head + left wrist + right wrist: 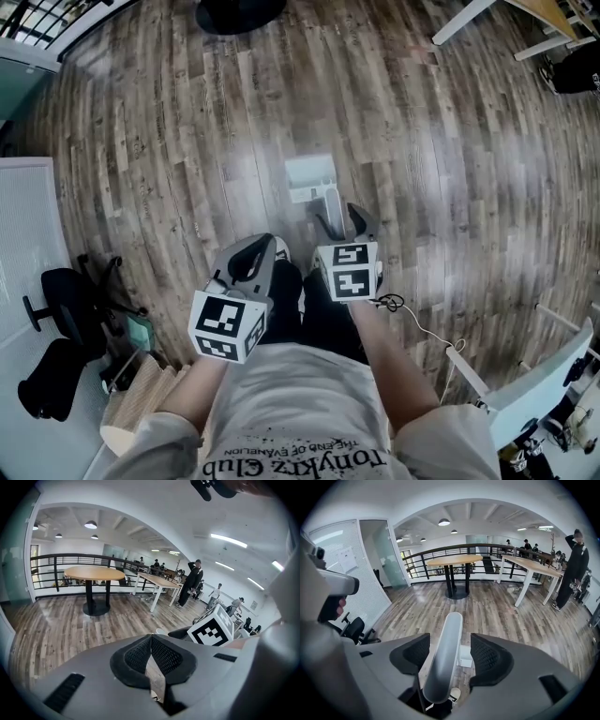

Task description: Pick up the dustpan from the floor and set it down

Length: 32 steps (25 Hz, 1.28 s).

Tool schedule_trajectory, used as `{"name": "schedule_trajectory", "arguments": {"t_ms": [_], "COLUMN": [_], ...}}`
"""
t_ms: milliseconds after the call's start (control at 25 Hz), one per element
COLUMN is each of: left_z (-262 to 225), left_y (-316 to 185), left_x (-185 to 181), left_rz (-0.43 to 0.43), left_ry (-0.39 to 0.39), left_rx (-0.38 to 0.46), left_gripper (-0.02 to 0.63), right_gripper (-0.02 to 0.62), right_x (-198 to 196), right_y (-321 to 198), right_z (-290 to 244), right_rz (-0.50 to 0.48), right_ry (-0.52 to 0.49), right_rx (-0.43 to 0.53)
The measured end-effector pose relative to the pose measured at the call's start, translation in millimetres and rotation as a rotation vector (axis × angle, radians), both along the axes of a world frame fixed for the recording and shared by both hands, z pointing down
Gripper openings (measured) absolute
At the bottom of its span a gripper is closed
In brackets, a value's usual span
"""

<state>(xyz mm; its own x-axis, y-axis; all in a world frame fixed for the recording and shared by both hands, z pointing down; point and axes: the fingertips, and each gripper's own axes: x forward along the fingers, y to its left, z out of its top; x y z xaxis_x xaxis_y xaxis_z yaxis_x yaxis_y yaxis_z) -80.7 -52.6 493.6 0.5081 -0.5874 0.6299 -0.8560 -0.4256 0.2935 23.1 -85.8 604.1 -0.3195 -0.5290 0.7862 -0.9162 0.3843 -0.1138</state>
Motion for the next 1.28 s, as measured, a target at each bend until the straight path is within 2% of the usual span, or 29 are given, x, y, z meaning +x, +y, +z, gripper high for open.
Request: {"name": "schedule_trajectory", "arguments": {"t_ms": [640,800,840,920,960,1120,1280], "left_z": [14.9,16.3,16.3,15.8,15.4,15.7,15.9], "left_y": [-2.5,-2.1,-2.2,-2.1,-2.2,-2.8,-1.3], "left_x": [-13.5,-12.5,-13.0,-14.4,-14.9,-16.1,-17.5], "left_rz": [-0.018,-0.019,-0.02,-0.022,-0.023,-0.026,-0.026], "left_ry": [-0.022,-0.021,-0.02,-0.021,-0.021,-0.021,-0.02], "left_rx": [-0.04,-0.043,-0.043,-0.043,-0.043,-0.042,-0.045], "left_gripper": [0.023,0.023,0.023,0.023,0.023,0.023,0.023], "right_gripper": [0.261,0.255,0.233,0.134,0.116,0.084,0.08], "right_x": [-0.9,-0.3,-0.2,1.6,3.0,7.0,5.5], "right_y": [-12.5,-12.9,-13.5,-14.5,-14.8,-15.8,-14.6], "right_z": [39.6,40.4,39.4,37.1,36.4,36.9,36.4], "right_rz": [0.008,0.002,0.004,0.014,0.02,0.045,0.047], "right_ry": [0.051,0.063,0.067,0.09,0.101,0.11,0.107], "right_rx": [-0.073,-0.064,-0.059,-0.046,-0.042,-0.039,-0.043]}}
